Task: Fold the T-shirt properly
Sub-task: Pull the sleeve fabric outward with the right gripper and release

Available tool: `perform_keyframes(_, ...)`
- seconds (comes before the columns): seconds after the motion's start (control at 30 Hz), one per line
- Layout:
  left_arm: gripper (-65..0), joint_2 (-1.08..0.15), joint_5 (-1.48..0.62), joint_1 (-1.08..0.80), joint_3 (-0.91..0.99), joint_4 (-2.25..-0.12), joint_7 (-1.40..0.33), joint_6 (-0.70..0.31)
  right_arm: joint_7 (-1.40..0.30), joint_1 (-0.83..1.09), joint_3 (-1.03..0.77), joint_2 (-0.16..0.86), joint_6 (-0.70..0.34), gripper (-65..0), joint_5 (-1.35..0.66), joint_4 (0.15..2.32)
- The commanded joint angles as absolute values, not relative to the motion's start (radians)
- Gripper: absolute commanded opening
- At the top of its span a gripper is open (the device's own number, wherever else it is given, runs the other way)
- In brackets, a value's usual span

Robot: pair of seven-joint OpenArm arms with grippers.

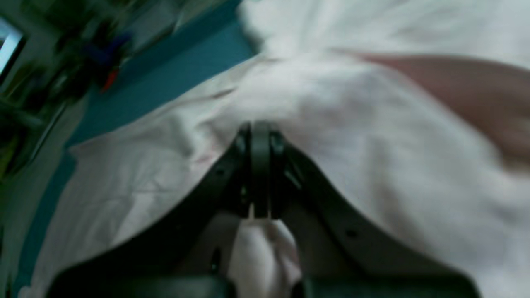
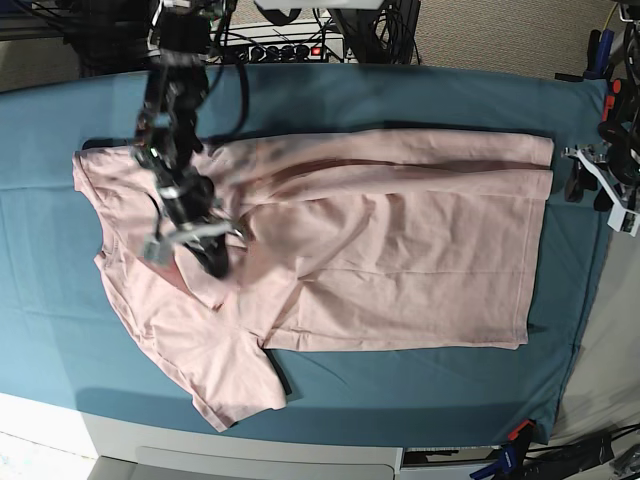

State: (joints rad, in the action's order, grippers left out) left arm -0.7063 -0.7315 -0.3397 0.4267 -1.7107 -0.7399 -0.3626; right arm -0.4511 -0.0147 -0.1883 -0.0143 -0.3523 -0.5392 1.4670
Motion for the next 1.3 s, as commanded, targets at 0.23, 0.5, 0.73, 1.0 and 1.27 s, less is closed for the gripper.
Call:
perform_keyframes(0.23, -30.5, -0.729, -0.725, -0.335, 0.437, -1.725, -0.725, -0.362, -0.358, -0.163, -0.178, -0.001, -0.395, -65.0, -0.497, 1.264)
perform_keyframes(0.5, -30.5, -0.729, -0.724, -0.336, 0.437, -1.725, -0.726, -0.363, -0.615, -0.046, -0.424, -0.002, -0.533, -48.7, -0.538, 1.759)
perform_keyframes(0.73, -30.5, -0.728, -0.726, -0.336, 0.437, -1.725, -0.726, -0.363, -0.696, 0.213, -0.821, 0.048, -0.308, -35.9, -0.545, 2.066)
perform_keyframes(1.0, -30.5, -0.723, -0.746, -0.334, 0.437, -1.726, -0.725, -0.363, -0.754, 0.302, -1.082, 0.219, -0.299, -35.9, -0.653, 1.812)
perform_keyframes(1.27, -30.5, -0.691, -0.862, -0.332, 0.437, -1.729, -0.742, -0.411, -0.941, 0.234, -1.073, 0.366, -0.467, -35.9, -0.977, 1.336)
